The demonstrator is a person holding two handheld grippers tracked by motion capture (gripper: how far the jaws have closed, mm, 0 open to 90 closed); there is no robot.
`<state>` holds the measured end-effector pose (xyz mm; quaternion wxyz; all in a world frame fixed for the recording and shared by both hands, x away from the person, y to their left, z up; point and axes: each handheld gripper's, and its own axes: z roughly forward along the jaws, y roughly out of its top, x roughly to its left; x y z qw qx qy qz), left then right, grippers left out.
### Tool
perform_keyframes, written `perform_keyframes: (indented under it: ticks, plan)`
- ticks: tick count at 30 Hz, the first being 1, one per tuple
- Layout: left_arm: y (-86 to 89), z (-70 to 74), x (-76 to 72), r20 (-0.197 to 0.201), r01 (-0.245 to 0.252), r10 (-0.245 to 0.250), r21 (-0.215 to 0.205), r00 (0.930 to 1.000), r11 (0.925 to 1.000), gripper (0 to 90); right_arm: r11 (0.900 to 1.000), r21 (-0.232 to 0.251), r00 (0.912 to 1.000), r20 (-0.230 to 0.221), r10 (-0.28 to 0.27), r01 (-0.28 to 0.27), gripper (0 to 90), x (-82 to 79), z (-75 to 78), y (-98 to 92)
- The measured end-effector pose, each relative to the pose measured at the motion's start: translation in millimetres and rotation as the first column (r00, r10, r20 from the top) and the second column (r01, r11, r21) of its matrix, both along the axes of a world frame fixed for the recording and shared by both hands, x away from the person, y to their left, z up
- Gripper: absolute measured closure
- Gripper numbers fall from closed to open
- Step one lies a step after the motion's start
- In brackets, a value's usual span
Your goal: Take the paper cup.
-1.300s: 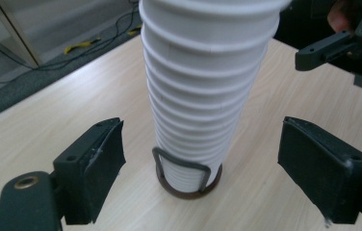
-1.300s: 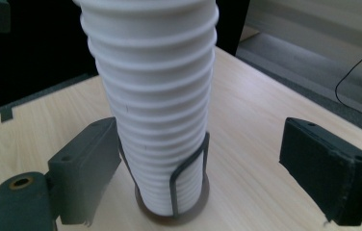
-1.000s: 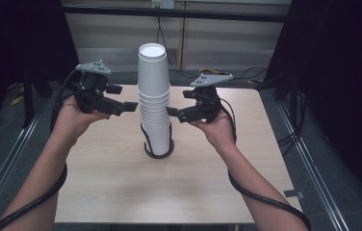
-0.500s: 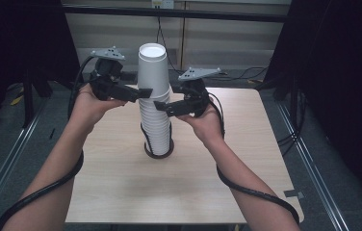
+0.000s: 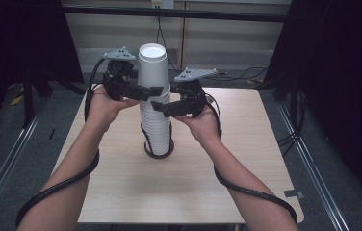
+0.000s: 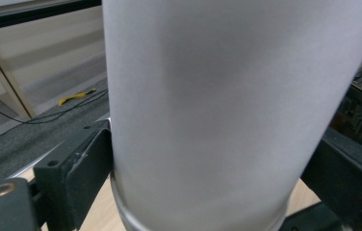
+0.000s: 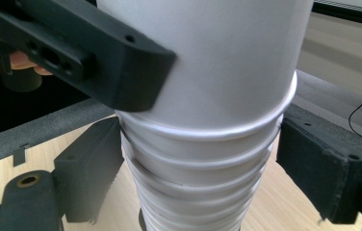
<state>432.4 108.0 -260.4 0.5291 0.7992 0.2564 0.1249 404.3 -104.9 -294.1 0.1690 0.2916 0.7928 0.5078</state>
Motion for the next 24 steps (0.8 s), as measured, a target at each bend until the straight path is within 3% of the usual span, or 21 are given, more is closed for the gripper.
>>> perform_keyframes:
  ticks: [7,13,24]
  plan:
    - [-5.6,-0.2,-1.5,0.027,-0.034,0.034,-0.001,0.999,0.9994,10.1,1.0,-0.002,1.0,-0.002,-0.005,0.005,16.8,-0.5,0.5,0.4]
    - [-1.1,11.4,-3.8,0.048,-0.036,0.039,-0.058,0.9981,0.9977,13.0,1.0,0.002,0.9999,0.002,-0.013,0.013,17.4,-1.4,-0.3,1.0]
    - [0.8,22.8,-6.2,0.056,-0.041,0.046,-0.083,0.9974,0.9957,14.0,1.0,0.013,0.9999,0.004,-0.015,0.015,17.9,-2.3,-1.0,0.0]
